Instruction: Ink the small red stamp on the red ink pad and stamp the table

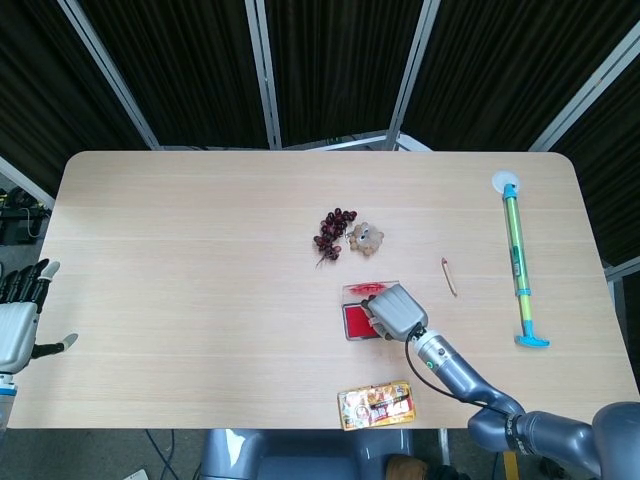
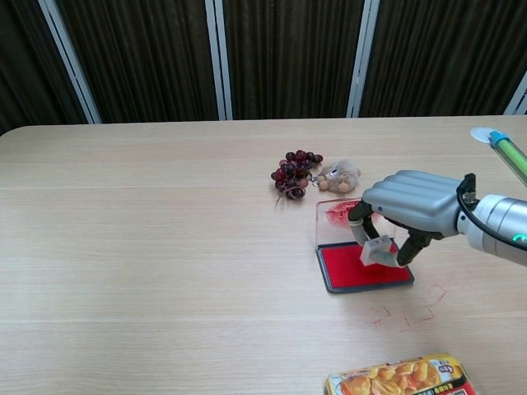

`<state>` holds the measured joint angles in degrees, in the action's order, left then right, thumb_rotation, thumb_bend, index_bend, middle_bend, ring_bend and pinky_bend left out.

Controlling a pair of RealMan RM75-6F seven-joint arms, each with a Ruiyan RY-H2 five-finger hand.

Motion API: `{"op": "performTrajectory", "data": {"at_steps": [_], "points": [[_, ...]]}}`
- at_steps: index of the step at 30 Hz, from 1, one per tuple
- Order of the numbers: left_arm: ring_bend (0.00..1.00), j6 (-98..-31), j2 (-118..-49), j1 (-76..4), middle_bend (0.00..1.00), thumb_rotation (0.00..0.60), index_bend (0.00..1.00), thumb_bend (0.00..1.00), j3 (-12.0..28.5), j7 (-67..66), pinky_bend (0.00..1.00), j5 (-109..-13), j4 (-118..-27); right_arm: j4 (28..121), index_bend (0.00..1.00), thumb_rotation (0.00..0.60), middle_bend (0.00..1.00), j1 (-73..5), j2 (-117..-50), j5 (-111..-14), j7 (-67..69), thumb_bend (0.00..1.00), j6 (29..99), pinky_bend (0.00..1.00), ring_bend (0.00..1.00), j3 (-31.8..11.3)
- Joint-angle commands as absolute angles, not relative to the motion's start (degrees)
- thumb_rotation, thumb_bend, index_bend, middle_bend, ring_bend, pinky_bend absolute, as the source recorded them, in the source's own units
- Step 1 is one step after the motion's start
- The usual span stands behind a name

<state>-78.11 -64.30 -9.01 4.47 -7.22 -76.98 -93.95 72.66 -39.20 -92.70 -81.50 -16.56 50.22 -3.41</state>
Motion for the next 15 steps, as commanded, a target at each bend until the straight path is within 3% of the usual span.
{"op": "performTrajectory", "data": {"at_steps": [1, 15], "points": [[0.0, -78.0, -64.3, -9.1, 0.0, 0.6, 0.0, 0.0, 4.5, -7.3, 0.0, -76.9, -93.9, 71.8, 0.54, 0.6, 0.54, -39.1, -93.1, -81.5, -16.0, 0.5, 50.1, 1.0, 0.89, -2.9], [0.0, -78.4, -64.0, -9.0, 0.0, 0.6, 0.0, 0.0, 4.3, -6.6, 0.0, -77.6, -94.2, 76.8, 0.54, 0.6, 0.54, -38.3, -89.5, -81.8, -14.3, 0.5, 53.7, 1.0, 0.89, -4.1]]}}
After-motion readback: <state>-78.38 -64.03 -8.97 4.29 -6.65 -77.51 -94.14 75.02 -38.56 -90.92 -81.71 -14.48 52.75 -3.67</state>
